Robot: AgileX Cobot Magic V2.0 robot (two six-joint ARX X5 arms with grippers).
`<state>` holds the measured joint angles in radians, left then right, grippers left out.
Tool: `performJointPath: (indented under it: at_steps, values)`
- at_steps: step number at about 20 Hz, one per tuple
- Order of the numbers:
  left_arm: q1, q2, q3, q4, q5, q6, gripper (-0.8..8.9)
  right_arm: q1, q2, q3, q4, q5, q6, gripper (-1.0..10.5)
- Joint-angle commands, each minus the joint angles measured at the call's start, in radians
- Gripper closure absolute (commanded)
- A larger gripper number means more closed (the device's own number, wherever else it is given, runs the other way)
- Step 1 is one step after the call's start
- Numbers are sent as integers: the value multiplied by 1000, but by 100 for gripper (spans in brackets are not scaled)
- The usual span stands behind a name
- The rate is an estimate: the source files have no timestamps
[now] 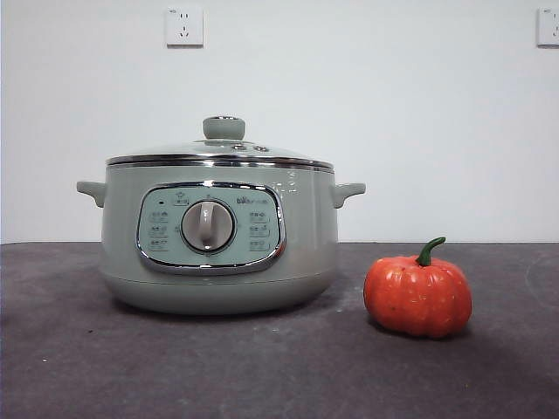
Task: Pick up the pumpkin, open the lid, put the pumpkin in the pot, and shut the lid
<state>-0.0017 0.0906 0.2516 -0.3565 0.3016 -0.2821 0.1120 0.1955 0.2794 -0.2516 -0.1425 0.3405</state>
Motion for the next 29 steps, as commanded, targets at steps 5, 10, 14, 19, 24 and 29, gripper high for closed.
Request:
performJointPath:
  at_steps: [5,10,14,19,24,29]
  values:
    - [3,170,172,-91,120,64,820,1,228,282,-221,-151,-108,959]
    - [3,313,329,-223,235,184,821,1,409,507,-455,-282,-265,958]
    - [3,395,434,-321,319,265,821,3,518,655,-623,-342,-367,958]
    - [1,476,560,-489,362,371,821,21,607,790,-809,-380,-476,958]
    - [1,497,606,-542,357,391,790,48,616,806,-830,-375,-488,924]
    - [1,497,606,-542,354,386,52,48,616,806,-830,-376,-447,202]
